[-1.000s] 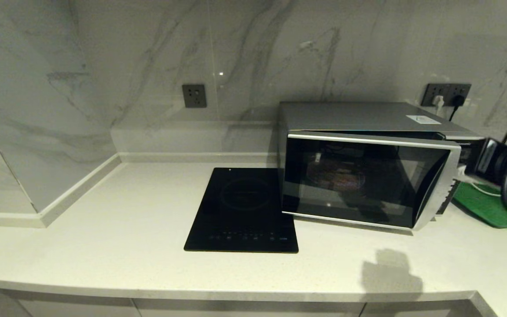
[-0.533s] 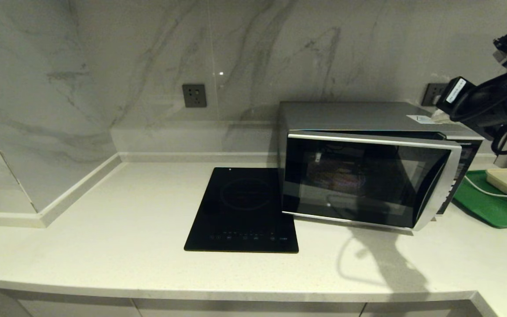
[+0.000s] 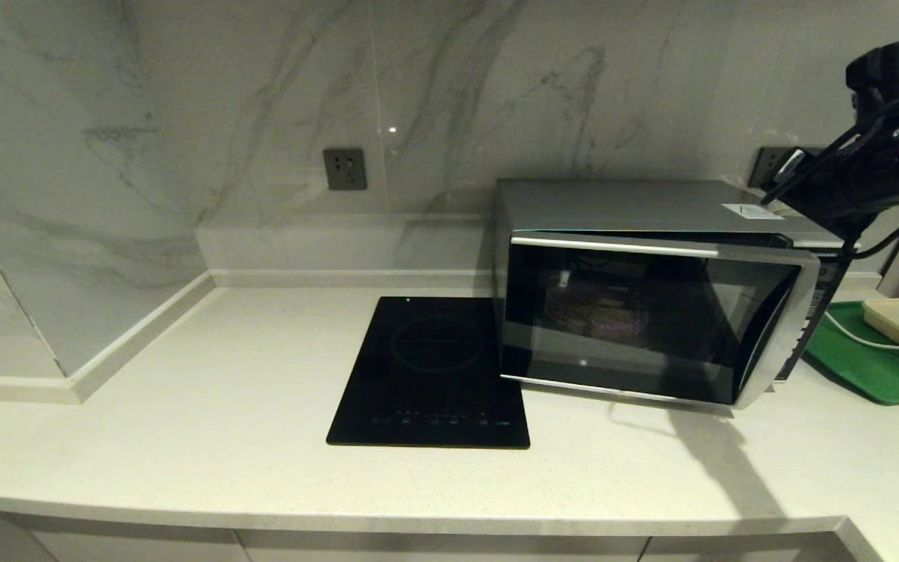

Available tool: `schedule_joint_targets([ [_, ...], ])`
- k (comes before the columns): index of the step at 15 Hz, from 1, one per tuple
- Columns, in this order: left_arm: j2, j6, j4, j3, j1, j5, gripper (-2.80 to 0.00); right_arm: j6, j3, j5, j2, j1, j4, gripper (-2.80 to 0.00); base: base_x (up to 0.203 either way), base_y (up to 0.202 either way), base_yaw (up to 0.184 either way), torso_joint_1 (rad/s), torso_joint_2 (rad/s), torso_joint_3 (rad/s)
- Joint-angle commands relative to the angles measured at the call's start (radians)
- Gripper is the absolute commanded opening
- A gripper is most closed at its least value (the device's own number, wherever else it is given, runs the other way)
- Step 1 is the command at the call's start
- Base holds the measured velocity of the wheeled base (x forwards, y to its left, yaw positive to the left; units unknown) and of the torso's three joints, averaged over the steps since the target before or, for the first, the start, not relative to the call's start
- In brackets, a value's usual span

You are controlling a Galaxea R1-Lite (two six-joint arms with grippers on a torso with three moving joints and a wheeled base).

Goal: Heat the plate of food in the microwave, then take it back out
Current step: Open the microwave oven

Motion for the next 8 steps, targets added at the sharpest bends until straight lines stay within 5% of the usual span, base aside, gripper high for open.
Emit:
schedule_joint_targets([
  [1,0.000,-0.001,0.000,0.000,0.000,0.000,-2.80,0.004,-0.003,-0.002,0.039,-0.039,0.002,-2.80,0.000,0.000,0.000,0.000,0.00,0.000],
  [8,0.000,-0.001,0.000,0.000,0.000,0.000,-2.80,0.004,0.041,0.004,0.062,-0.077,0.009,-2.80,0.000,0.000,0.000,0.000,0.00,0.000],
])
